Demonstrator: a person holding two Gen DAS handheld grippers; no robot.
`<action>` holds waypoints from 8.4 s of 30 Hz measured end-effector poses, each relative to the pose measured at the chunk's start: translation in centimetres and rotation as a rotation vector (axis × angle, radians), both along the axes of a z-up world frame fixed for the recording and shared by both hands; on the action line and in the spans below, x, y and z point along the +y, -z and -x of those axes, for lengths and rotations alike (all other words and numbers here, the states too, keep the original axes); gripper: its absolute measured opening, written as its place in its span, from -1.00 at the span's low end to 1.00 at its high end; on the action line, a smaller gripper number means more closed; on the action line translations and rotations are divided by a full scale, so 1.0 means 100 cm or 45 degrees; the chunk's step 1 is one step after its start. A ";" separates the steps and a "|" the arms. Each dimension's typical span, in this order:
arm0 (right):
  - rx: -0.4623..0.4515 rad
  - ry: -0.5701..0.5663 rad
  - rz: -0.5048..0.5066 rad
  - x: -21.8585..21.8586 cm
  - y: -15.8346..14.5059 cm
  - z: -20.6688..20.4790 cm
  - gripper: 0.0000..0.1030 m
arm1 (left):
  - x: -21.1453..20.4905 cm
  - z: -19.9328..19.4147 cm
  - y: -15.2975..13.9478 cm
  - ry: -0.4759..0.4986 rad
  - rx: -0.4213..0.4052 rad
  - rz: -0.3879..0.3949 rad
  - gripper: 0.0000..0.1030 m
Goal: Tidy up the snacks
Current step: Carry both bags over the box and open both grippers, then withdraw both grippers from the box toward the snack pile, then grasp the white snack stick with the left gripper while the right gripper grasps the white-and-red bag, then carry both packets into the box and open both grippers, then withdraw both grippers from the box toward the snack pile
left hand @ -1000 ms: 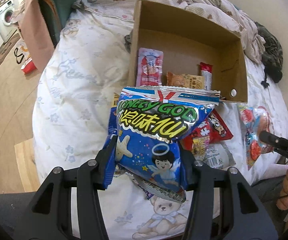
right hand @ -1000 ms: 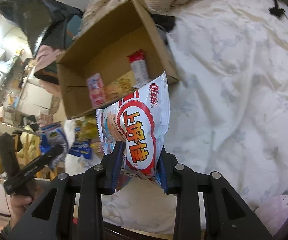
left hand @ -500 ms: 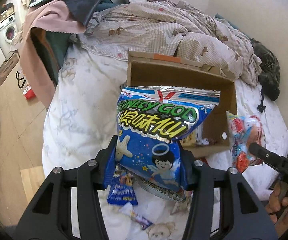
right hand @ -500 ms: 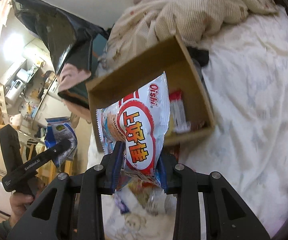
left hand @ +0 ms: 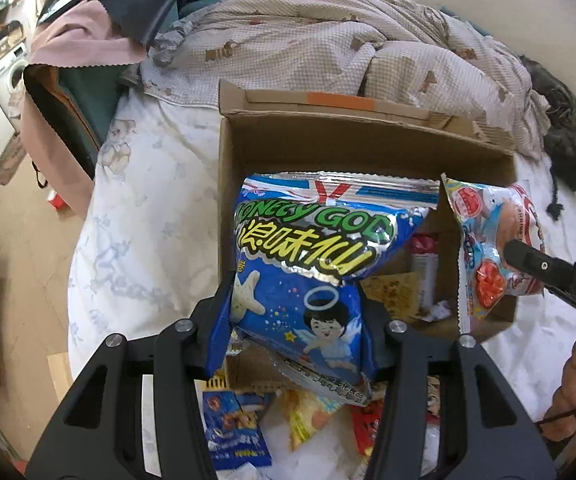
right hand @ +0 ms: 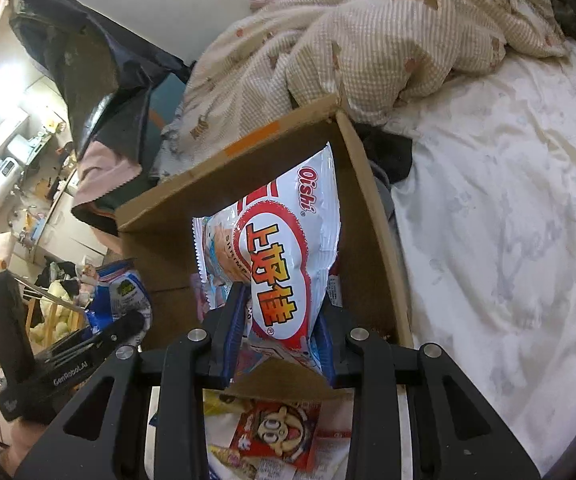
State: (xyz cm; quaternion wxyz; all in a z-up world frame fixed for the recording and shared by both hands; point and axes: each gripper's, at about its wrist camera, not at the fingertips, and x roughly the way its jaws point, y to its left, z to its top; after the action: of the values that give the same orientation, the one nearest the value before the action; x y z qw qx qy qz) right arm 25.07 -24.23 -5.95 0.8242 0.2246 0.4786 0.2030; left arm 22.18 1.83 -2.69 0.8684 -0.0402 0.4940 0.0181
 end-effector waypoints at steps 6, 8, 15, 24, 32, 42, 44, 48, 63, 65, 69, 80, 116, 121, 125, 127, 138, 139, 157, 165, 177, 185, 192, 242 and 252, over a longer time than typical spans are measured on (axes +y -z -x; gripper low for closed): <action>0.030 -0.023 -0.003 0.010 0.009 -0.010 -0.34 | -0.005 -0.006 0.005 0.009 -0.028 0.003 -0.05; 0.051 -0.038 -0.011 0.013 0.013 -0.014 -0.34 | -0.005 -0.006 0.005 -0.008 -0.034 0.015 -0.05; 0.054 -0.034 -0.007 0.017 0.012 -0.014 -0.30 | -0.010 -0.004 0.005 -0.005 -0.048 0.028 -0.04; 0.020 -0.036 -0.026 0.019 0.005 -0.012 -0.29 | -0.007 -0.001 0.000 -0.025 -0.073 0.069 0.16; -0.059 0.053 0.060 0.007 -0.008 -0.009 0.65 | -0.010 0.004 -0.011 0.048 -0.114 0.169 0.69; -0.111 0.049 0.001 -0.004 -0.023 -0.005 0.65 | -0.001 0.012 -0.018 0.010 -0.150 0.130 0.69; -0.113 0.052 0.003 -0.006 -0.025 -0.004 0.65 | 0.004 0.017 -0.024 0.002 -0.183 0.116 0.69; -0.121 0.074 -0.023 -0.016 -0.031 0.002 0.65 | 0.019 0.026 -0.036 -0.039 -0.229 0.086 0.69; -0.115 0.114 -0.032 -0.039 -0.044 0.042 0.65 | 0.062 0.077 -0.034 -0.163 -0.155 0.097 0.69; -0.103 0.119 -0.021 -0.041 -0.043 0.051 0.65 | 0.065 0.085 -0.031 -0.174 -0.137 0.095 0.69; -0.070 0.115 -0.027 -0.044 -0.038 0.068 0.65 | 0.073 0.101 -0.021 -0.201 -0.080 0.106 0.69; 0.085 0.044 -0.015 -0.023 -0.008 0.108 0.65 | 0.069 0.150 0.084 -0.423 0.404 0.341 0.65; 0.611 -0.224 0.185 0.041 0.109 0.104 0.53 | 0.019 0.165 0.066 -0.065 0.334 0.248 -0.73; 0.593 -0.257 0.198 0.040 0.103 0.117 -0.02 | 0.024 0.164 0.066 -0.088 0.335 0.260 -0.73; 0.592 -0.277 0.174 0.030 0.095 0.133 -0.10 | 0.026 0.163 0.064 -0.096 0.321 0.261 -0.73; 0.598 -0.270 0.151 0.023 0.092 0.140 -0.12 | 0.026 0.162 0.063 -0.099 0.318 0.265 -0.73; 0.253 -0.249 0.001 -0.006 0.018 0.159 -0.13 | 0.023 0.158 0.070 -0.109 0.309 0.182 -0.72; 0.231 -0.240 -0.008 -0.006 0.014 0.157 -0.13 | 0.023 0.158 0.072 -0.112 0.314 0.176 -0.73; 0.047 -0.083 -0.156 -0.003 -0.029 0.114 -0.14 | 0.018 0.127 0.006 -0.038 0.144 0.150 -0.73; -0.008 -0.055 -0.046 0.004 -0.035 0.081 -0.14 | 0.005 0.076 -0.025 0.090 0.060 0.015 -0.72; -0.019 -0.050 0.103 0.030 -0.020 0.016 -0.14 | -0.003 0.003 -0.016 0.105 0.030 0.035 -0.72; 0.147 -0.182 0.167 0.075 0.033 -0.016 -0.14 | -0.010 -0.020 0.011 0.156 -0.009 -0.047 -0.72; 0.255 -0.204 0.045 0.077 0.056 -0.023 -0.09 | -0.007 -0.030 0.028 0.168 0.046 0.003 -0.72; 0.166 -0.043 -0.044 -0.013 -0.010 0.033 0.56 | 0.066 0.030 -0.011 -0.107 0.071 0.171 0.56; 0.211 -0.032 -0.138 -0.020 -0.006 0.069 0.56 | 0.077 0.063 0.046 -0.218 0.297 0.225 0.56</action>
State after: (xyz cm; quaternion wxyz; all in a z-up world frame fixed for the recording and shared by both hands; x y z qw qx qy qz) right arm 18.19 -26.27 -5.35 0.7658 0.2787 0.5362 0.2197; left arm 15.92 9.58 -7.33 0.7935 -0.1560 0.5858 0.0529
